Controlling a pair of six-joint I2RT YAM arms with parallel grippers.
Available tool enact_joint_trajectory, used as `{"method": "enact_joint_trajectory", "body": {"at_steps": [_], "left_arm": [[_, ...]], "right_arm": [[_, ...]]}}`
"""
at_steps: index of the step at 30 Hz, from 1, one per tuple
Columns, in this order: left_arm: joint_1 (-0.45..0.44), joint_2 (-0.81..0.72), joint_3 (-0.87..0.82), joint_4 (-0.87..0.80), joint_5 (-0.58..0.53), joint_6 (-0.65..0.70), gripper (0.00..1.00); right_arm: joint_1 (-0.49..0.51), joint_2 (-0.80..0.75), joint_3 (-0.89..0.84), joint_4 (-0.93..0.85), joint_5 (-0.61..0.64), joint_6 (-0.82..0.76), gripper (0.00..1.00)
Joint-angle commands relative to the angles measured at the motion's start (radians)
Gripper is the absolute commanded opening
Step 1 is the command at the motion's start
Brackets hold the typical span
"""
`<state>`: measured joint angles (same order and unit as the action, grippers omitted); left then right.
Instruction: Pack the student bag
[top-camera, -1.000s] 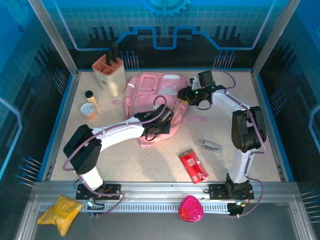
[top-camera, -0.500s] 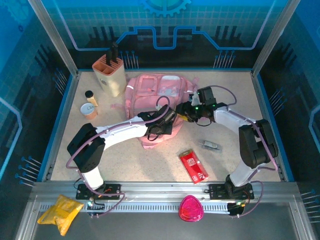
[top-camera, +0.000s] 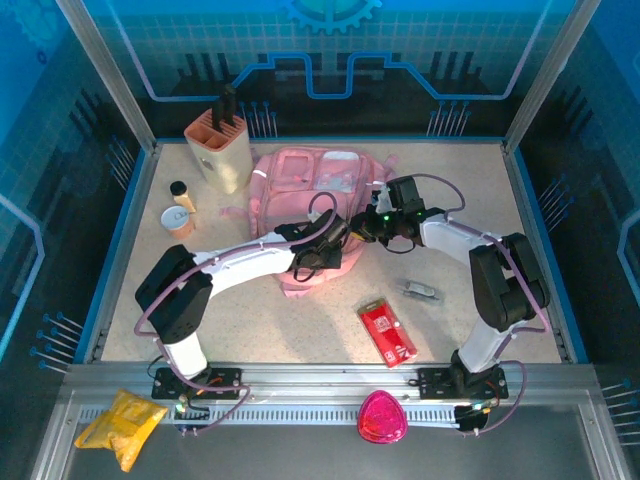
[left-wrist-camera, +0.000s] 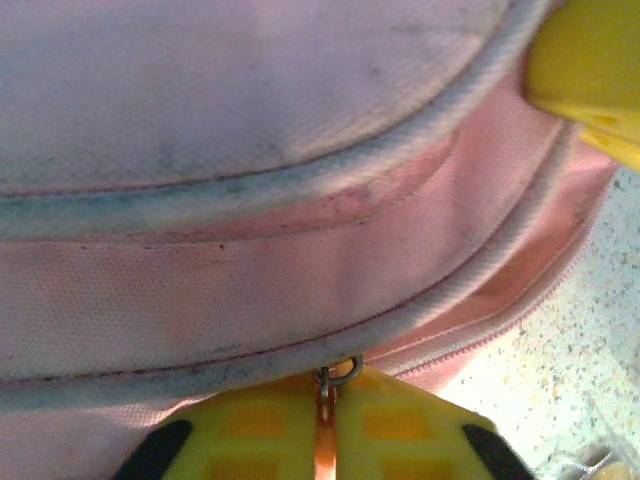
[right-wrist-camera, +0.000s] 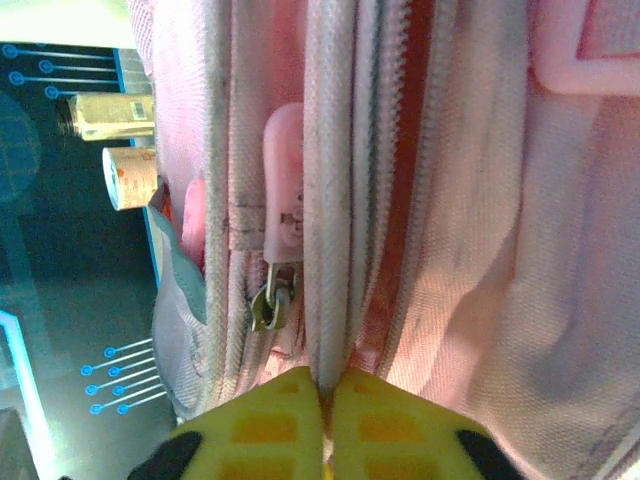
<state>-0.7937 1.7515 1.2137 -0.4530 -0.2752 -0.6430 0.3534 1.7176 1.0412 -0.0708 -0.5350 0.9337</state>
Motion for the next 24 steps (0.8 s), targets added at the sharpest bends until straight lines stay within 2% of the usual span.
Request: {"method": "enact_joint_trajectory", "body": {"at_steps": [1,5,9,13,17,24], "left_arm": [[0.011,0.022,-0.026,0.018,-0.02,-0.029,0.2],[0.013,0.046,-0.029,0.025,-0.037,-0.043,0.28],[0.019,0.058,-0.041,0.047,-0.051,-0.066,0.26],[0.02,0.039,-0.064,0.078,-0.057,-0.07,0.15],[0.023,-0.015,-0.072,0.02,-0.09,-0.053,0.0],[0.057,-0.175,-0.196,-0.014,-0.095,0.063,0.0]], "right_arm": [[0.012,-0.025,-0.021,0.097,-0.01,0.016,0.0],[0.017,-0.039,-0.018,0.091,-0.013,0.019,0.0],[0.015,-0.046,-0.023,0.104,-0.025,0.03,0.0],[0.016,-0.061,-0.022,0.1,-0.02,0.025,0.0],[-0.003,-0.072,-0.007,0.048,-0.003,-0.021,0.0],[-0.078,-0.049,0.063,-0.005,-0.032,-0.072,0.0]]}}
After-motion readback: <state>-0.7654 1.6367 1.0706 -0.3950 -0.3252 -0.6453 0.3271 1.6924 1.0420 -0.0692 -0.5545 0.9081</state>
